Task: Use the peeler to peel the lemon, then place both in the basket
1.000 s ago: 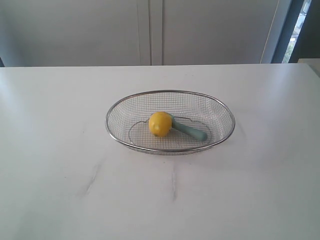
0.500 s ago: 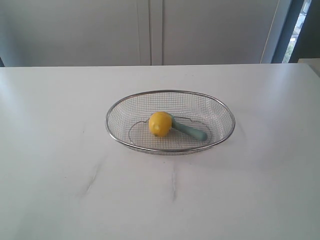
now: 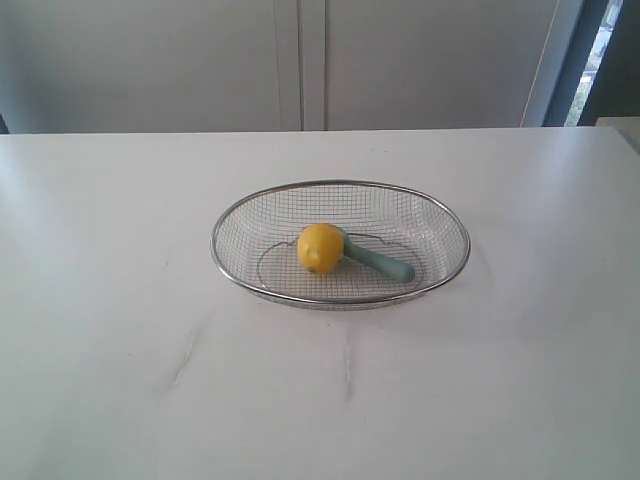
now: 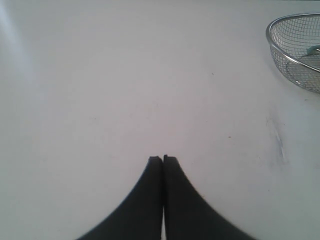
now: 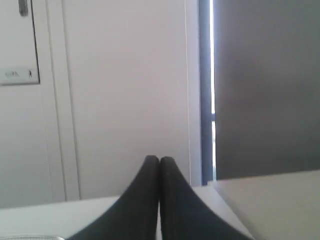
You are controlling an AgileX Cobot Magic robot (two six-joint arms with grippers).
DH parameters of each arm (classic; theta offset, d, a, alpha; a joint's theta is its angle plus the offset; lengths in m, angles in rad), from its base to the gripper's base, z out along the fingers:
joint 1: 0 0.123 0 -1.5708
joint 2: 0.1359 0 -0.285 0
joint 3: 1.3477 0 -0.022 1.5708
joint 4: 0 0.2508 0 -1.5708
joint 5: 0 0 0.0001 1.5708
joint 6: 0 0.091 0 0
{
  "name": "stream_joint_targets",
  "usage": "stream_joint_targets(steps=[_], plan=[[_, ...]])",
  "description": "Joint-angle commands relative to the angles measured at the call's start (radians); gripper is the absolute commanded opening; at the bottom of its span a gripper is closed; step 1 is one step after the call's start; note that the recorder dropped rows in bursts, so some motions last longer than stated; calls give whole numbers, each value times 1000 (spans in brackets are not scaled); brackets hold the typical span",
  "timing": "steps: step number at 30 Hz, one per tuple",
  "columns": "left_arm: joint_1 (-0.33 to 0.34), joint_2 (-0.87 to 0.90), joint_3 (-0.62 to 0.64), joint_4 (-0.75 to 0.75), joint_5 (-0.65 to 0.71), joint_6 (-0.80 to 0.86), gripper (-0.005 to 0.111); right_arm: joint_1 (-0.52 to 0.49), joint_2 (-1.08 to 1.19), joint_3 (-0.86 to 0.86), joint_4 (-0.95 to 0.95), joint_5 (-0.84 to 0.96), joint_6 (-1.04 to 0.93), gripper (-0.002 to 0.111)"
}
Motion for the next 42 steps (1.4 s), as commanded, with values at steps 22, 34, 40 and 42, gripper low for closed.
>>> stream_joint_targets(steps=[22, 34, 40, 42], plan=[[0, -4, 2, -1, -4, -3, 0, 211, -5, 276, -116, 194, -72, 0], [0, -4, 2, -1, -4, -3, 0, 211, -5, 276, -113, 197, 118, 0], [0, -4, 2, -1, -4, -3, 0, 211, -5, 276, -113, 197, 118, 0], [0, -4, 2, -1, -4, -3, 0, 211, -5, 276, -114, 197, 118, 0]])
